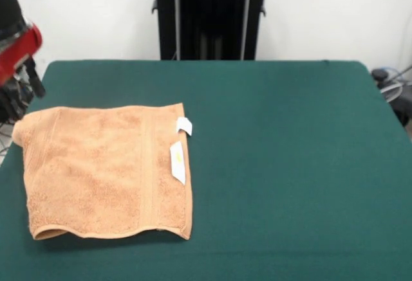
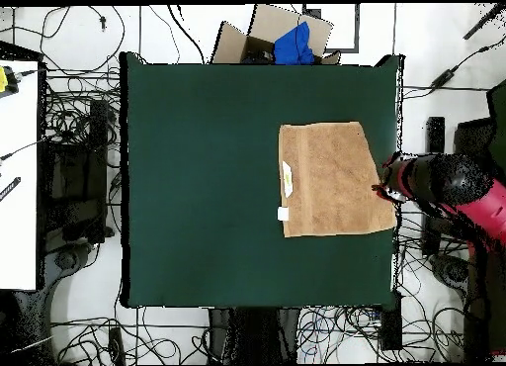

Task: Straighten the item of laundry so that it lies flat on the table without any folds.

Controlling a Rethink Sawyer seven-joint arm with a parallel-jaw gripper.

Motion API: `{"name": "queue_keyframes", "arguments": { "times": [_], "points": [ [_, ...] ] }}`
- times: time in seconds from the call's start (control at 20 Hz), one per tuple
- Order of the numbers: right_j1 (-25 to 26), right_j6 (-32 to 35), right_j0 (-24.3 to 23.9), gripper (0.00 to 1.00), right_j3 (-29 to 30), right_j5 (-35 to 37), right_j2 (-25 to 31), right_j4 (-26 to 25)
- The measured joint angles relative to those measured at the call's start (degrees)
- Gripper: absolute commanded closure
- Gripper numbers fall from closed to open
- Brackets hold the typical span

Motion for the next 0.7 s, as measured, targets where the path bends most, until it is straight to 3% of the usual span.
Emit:
{"name": "queue_keyframes", "arguments": {
  "times": [0.25,0.7],
  "points": [
    [-1.07,0.01,1.47,0.00,-4.20,3.72,-0.27,0.27],
    [-0.11,3.20,2.81,0.00,-9.66,3.93,-1.38,2.10]
  ]
}}
